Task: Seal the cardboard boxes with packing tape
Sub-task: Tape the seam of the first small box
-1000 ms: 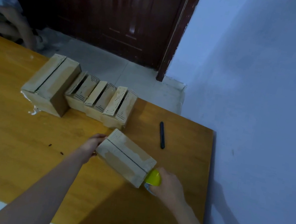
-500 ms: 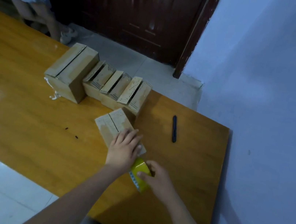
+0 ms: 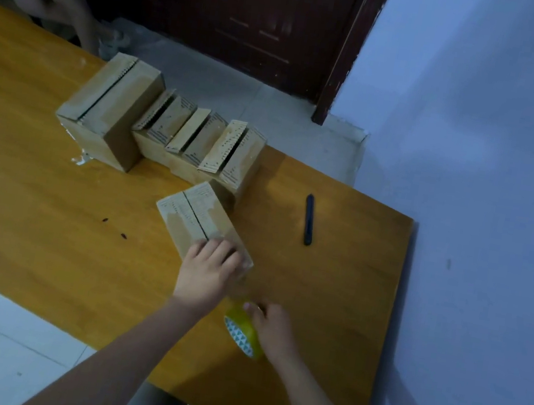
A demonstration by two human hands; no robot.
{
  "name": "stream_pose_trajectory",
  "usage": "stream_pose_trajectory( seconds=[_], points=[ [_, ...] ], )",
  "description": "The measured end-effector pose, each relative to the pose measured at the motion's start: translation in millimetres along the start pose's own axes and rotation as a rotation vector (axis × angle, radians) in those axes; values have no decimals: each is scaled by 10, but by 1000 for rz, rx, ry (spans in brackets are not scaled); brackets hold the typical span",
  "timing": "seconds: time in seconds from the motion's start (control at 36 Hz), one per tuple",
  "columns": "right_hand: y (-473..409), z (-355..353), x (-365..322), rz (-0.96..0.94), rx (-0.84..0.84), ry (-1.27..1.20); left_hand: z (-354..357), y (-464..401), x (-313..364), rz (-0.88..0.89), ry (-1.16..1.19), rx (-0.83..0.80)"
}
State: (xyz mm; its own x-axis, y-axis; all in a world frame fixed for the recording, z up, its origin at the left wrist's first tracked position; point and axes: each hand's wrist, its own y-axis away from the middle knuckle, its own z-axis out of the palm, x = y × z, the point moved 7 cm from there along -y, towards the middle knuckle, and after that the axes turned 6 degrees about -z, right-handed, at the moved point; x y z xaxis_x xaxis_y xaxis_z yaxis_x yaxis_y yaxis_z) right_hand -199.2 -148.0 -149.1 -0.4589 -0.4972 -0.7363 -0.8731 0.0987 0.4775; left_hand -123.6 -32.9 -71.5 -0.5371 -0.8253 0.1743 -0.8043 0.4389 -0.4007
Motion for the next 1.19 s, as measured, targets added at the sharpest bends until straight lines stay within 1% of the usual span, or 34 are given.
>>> stream_pose_trajectory(
  seconds=[0.06, 0.11, 0.17, 0.19, 0.28, 0.42, 0.47, 0.53, 0.58, 0.61, 0.69, 0.75, 0.81, 0.86, 0.92, 0.97, 1.03, 1.08, 1.19],
  points=[
    [35, -14, -2, -33, 68, 8, 27, 47, 69, -11, -44, -106],
    [109, -41, -13, -24, 133, -84, 113, 165, 127, -34, -104, -275],
    [146, -86, -7, -9, 186, -185, 169, 285, 137, -78, -132, -360],
    [122, -148, 0, -8, 224, -192, 177, 322, 129, -102, -137, -373],
    [-147, -454, 52, -5, 353, -85, 160, 322, 124, -135, -130, -365],
    [-931, -1077, -7, 92, 519, 81, 158, 325, 117, -135, -98, -355],
    [-1218, -1198, -35, 136, 498, 177, 150, 332, 112, -141, -94, -333],
    [-1432, -1195, -14, 176, 403, 287, 143, 327, 104, -161, -86, -323],
    [-1527, -1150, 24, 202, 327, 447, 152, 322, 103, -169, -89, -325],
    [-1531, -1136, 25, 182, 329, 517, 155, 327, 99, -173, -93, -331],
    [-1425, -1071, 34, 47, 390, 682, 158, 345, 83, -167, -92, -331],
    [-1274, -1017, 75, -13, 369, 692, 154, 343, 79, -161, -88, -321],
    [-1091, -992, 158, -8, 308, 595, 141, 329, 76, -154, -73, -307],
    [-877, -972, 240, 6, 232, 422, 126, 315, 71, -143, -59, -301],
    [-617, -980, 229, -73, 212, 255, 125, 310, 56, -138, -51, -307],
    [-318, -1013, 111, -188, 219, 204, 143, 314, 43, -144, -55, -338],
    [-42, -1029, -47, -315, 216, 274, 152, 314, 36, -161, -44, -376],
    [187, -1014, -230, -441, 208, 401, 147, 311, 36, -172, -25, -399],
    [435, -817, -514, -682, 149, 701, 143, 314, 41, -149, -4, -371]
  ],
)
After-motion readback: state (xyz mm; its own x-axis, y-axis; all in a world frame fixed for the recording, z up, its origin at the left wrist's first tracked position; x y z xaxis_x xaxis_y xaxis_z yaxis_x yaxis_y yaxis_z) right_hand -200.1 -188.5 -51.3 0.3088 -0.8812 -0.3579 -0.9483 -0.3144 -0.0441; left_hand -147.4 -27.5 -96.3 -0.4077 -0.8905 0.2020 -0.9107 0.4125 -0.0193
